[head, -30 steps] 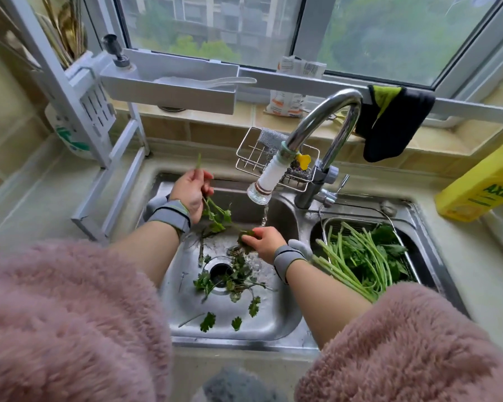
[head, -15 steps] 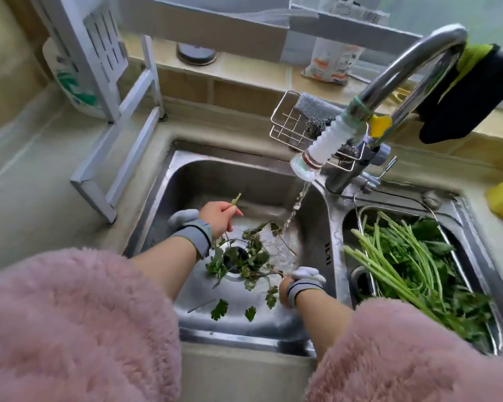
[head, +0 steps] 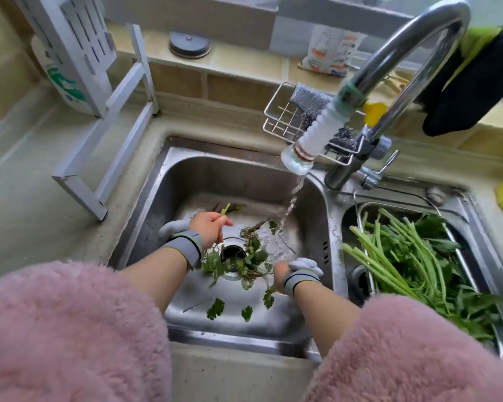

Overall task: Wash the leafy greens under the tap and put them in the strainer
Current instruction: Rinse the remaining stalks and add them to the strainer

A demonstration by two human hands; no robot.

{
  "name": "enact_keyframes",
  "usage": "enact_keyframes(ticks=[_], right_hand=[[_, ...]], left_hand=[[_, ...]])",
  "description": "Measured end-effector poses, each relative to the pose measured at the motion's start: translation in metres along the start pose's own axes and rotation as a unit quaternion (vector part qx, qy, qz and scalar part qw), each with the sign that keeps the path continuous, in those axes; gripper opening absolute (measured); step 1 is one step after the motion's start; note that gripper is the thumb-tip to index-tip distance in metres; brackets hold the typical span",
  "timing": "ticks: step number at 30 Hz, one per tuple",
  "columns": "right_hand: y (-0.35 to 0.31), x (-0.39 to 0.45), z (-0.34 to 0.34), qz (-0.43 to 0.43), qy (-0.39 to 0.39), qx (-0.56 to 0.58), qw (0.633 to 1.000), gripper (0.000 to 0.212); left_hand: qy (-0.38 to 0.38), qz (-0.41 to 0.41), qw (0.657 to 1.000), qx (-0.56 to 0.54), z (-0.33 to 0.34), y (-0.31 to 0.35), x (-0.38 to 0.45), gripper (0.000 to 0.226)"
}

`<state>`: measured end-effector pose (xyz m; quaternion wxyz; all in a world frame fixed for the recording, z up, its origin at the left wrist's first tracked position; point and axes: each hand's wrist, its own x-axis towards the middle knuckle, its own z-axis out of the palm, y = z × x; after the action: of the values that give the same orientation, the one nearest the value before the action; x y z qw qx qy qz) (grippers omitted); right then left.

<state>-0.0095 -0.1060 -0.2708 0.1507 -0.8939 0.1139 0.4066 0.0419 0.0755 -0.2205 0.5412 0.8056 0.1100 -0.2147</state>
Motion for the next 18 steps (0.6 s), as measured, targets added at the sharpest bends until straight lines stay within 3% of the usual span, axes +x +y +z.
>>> enact_keyframes(ticks=[3,8,10,13,18], right_hand=[[-0.005,-0.032,-0.042,-0.042,0.064,0.015,0.997,0.018],[-0.003,-0.087,-0.113,-0.135,0.066,0.195,0.969,0.015],[-0.003,-0.103,-0.128,-0.162,0.084,0.218,0.959,0.003],[-0.007,-0.110,-0.140,-0.191,0.124,0.232,0.945,0.023],[-0.013,-0.120,-0.153,-0.213,0.209,0.261,0.918,0.012]], left_hand=[[0.001,-0.005,1.000,-0.018,-0.001,0.018,-0.012,0.027],[-0.020,0.012,1.000,0.000,0.006,0.068,-0.043,0.025],[-0.032,0.038,0.998,0.036,0.011,0.082,-0.053,0.025],[-0.068,0.085,0.991,0.078,0.019,0.097,-0.060,0.024],[-0.099,0.103,0.987,0.078,0.030,0.111,-0.065,0.022]])
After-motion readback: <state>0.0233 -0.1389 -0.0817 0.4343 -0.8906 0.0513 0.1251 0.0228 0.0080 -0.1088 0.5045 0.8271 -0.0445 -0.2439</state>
